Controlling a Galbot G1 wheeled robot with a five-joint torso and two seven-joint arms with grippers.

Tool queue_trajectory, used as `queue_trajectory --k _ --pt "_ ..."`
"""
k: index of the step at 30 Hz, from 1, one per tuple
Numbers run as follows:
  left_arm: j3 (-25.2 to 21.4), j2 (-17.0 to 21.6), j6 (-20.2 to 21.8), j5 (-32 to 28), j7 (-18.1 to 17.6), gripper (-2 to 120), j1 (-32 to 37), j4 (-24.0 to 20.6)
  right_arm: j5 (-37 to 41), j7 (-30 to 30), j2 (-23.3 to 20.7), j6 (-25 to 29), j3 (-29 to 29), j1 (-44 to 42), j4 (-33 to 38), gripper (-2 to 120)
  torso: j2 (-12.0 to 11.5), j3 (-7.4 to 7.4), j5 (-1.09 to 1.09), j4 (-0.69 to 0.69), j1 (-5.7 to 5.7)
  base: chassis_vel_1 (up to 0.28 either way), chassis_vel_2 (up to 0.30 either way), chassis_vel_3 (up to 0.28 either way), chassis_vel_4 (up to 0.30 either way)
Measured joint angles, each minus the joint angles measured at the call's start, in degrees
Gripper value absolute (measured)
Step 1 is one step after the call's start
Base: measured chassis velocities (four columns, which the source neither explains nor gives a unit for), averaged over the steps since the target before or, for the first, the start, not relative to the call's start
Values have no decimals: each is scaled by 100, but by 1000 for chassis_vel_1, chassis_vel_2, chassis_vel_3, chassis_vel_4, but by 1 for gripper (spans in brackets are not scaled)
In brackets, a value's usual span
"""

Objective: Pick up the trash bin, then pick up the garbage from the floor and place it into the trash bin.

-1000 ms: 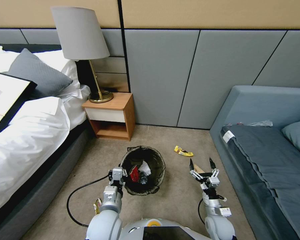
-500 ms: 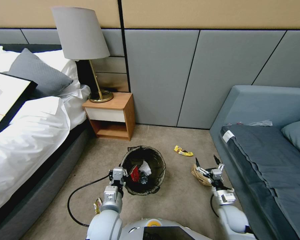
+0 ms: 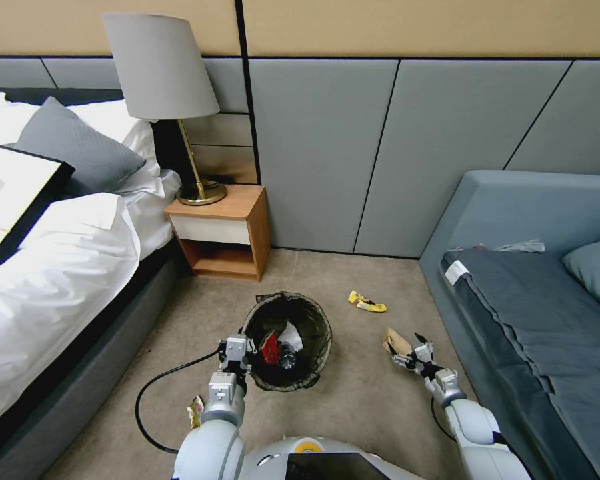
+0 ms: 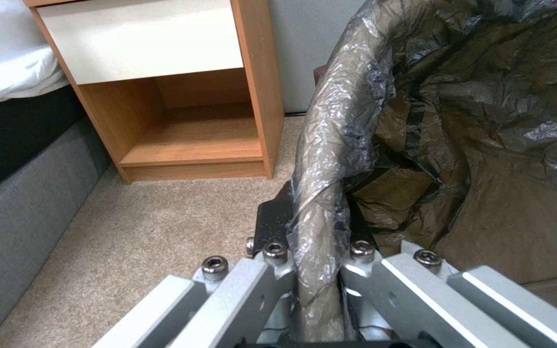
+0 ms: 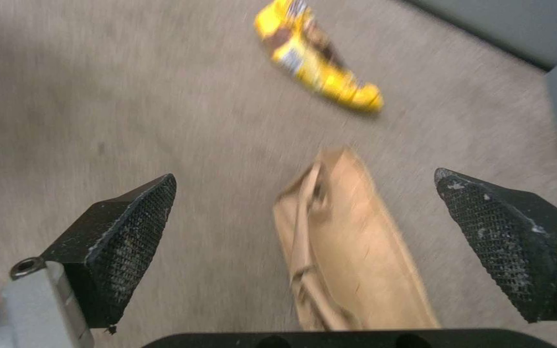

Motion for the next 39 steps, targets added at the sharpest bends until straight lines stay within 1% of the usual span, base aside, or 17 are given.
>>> queue_trajectory --k 8,10,11,14,15,18,23,24,25,28,29,32,33,35,36,38,39 --pt "9 -4 0 17 -3 0 10 -5 -199 -122 -158 187 -142 459 -821 100 0 0 0 0 0 0 0 0 0" --pt "14 -10 1 33 -4 0 22 -13 -253 -9 -165 249 -228 736 -1232 100 0 0 0 0 0 0 0 0 0" --pt "14 -10 1 33 -4 0 22 -13 -253 -9 -165 249 -228 736 -1232 100 0 0 0 0 0 0 0 0 0" --pt "-1 -12 2 46 -6 0 41 -19 -372 78 -153 323 -320 1121 -1772 100 0 0 0 0 0 0 0 0 0" --pt "-1 -12 2 46 -6 0 41 -19 -372 78 -153 323 -320 1121 -1772 100 0 0 0 0 0 0 0 0 0" --pt "-17 -13 3 50 -9 0 48 -29 -483 244 -110 392 -398 1466 -2262 100 0 0 0 1 0 0 0 0 0" --pt "-36 -20 4 53 -14 0 54 -31 -500 457 -77 412 -458 1700 -2642 98 0 0 -1 1 0 0 0 0 0" --pt "-41 -23 4 53 -17 0 55 -31 -438 502 -62 453 -474 1770 -2814 92 0 0 0 0 0 0 0 0 0" --pt "-41 -23 4 53 -17 0 55 -31 -438 502 -62 453 -474 1770 -2814 92 0 0 0 0 0 0 0 0 0" --pt "-43 -25 4 53 -20 0 52 -33 -362 529 -37 555 -469 1802 -2961 77 0 0 0 0 0 0 0 0 0" --pt "-43 -25 4 53 -20 0 52 -33 -362 529 -37 555 -469 1802 -2961 77 0 0 0 0 0 0 0 0 0" --pt "-38 -28 4 53 -22 0 44 -32 -308 530 -30 577 -457 1751 -2924 65 0 0 0 0 0 0 0 0 0" --pt "-38 -28 4 53 -22 0 44 -32 -308 530 -30 577 -457 1751 -2924 65 0 0 0 0 0 0 0 0 0" --pt "-26 -32 6 53 -22 0 38 -28 -267 529 -24 593 -443 1700 -2850 52 0 0 0 0 0 0 0 0 0" --pt "-26 -32 6 53 -22 0 38 -28 -267 529 -24 593 -443 1700 -2850 52 0 0 0 0 0 0 0 0 0" --pt "-26 -34 7 53 -23 0 38 -21 -254 530 -24 616 -431 1676 -2828 42 0 0 0 0 0 0 0 0 0" --pt "-26 -34 7 53 -23 0 38 -21 -254 530 -24 616 -431 1676 -2828 42 0 0 0 0 0 0 0 0 0"
